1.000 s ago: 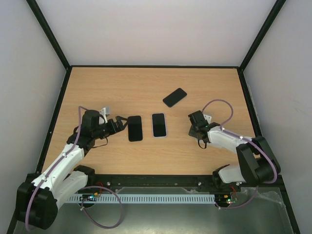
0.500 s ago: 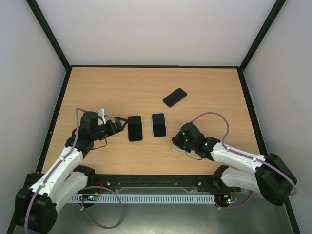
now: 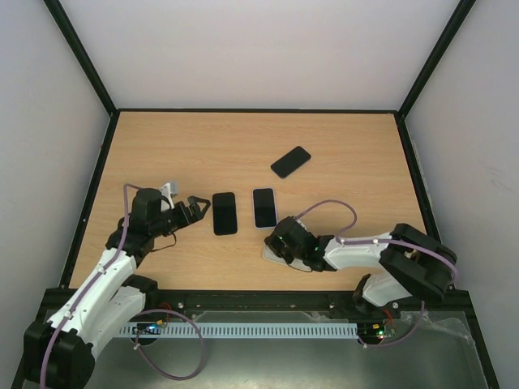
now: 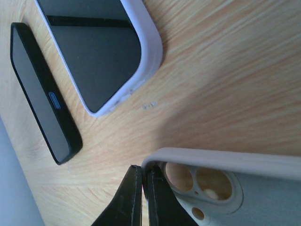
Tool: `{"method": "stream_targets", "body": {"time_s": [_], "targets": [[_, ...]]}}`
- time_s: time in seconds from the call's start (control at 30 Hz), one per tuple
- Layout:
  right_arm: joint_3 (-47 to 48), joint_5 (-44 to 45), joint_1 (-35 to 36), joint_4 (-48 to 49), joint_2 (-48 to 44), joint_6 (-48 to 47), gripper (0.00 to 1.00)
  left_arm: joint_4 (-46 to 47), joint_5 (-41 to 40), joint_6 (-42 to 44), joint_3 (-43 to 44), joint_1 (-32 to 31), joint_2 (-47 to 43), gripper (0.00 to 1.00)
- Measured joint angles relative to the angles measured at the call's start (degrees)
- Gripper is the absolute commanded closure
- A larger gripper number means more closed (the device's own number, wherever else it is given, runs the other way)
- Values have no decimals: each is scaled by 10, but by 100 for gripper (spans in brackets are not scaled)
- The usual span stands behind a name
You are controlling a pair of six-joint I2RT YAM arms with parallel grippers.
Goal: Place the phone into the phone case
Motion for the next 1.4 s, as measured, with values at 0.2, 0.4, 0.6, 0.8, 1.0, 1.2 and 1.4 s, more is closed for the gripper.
{"method": "stream_targets", "body": {"time_s": [0.2, 0.4, 0.6, 0.8, 1.0, 1.2, 1.4], "targets": [[-4, 20, 1, 129, 70, 51, 98, -9, -8, 0, 0, 0, -11, 1], [10, 61, -5, 179, 97, 94, 91, -15, -20, 0, 0, 0, -13, 1], [12, 63, -15, 200, 96, 118, 85, -16, -25, 0, 0, 0, -11, 1], [12, 82, -18, 152, 23, 92, 56, -16, -24, 0, 0, 0, -7, 0], [61, 96, -47, 27, -13, -97, 48, -16, -22, 0, 0, 0, -10, 1], [49, 73, -97, -56, -24, -259, 44, -14, 6, 0, -7, 0, -21, 1], [-4, -9, -112, -77, -50, -351, 42, -6, 22, -6, -38, -2, -37, 2]]}}
